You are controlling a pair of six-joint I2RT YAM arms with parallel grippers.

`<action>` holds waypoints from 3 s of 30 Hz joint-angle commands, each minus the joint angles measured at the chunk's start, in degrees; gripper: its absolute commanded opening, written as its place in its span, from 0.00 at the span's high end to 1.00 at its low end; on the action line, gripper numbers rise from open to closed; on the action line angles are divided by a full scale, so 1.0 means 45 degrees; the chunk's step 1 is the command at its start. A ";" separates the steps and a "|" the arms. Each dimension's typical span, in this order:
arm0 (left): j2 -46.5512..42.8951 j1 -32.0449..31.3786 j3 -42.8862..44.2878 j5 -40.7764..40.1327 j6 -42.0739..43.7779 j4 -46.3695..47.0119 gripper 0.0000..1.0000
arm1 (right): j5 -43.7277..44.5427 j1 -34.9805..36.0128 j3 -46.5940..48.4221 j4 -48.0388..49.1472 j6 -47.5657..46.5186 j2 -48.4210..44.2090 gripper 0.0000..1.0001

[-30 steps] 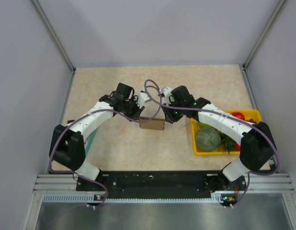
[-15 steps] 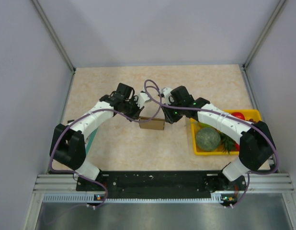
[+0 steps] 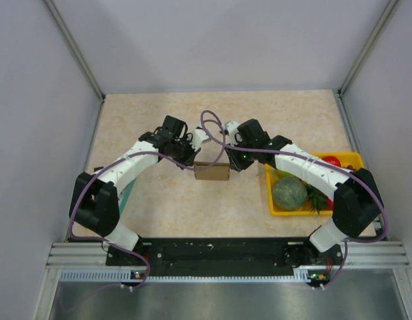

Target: Fold the paper box

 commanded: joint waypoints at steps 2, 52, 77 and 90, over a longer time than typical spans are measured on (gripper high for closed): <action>-0.0341 -0.0193 0.0252 0.0095 0.0058 0.0192 1.00 | 0.0432 0.0043 0.0711 0.0160 -0.0130 0.0111 0.72; -0.0459 -0.0798 0.0175 -0.0510 -0.2929 0.0521 1.00 | -0.0643 0.0238 0.1180 0.0179 0.3950 0.0795 1.00; -0.0126 -0.1698 0.0310 -0.1233 -0.5957 0.0465 1.00 | 0.0237 0.0453 -0.0050 0.1546 0.7037 0.0483 1.00; -0.0225 -0.1951 0.0603 -0.1799 -0.7967 0.0251 1.00 | 0.1291 0.0922 -0.1299 0.2034 0.5261 0.0093 1.00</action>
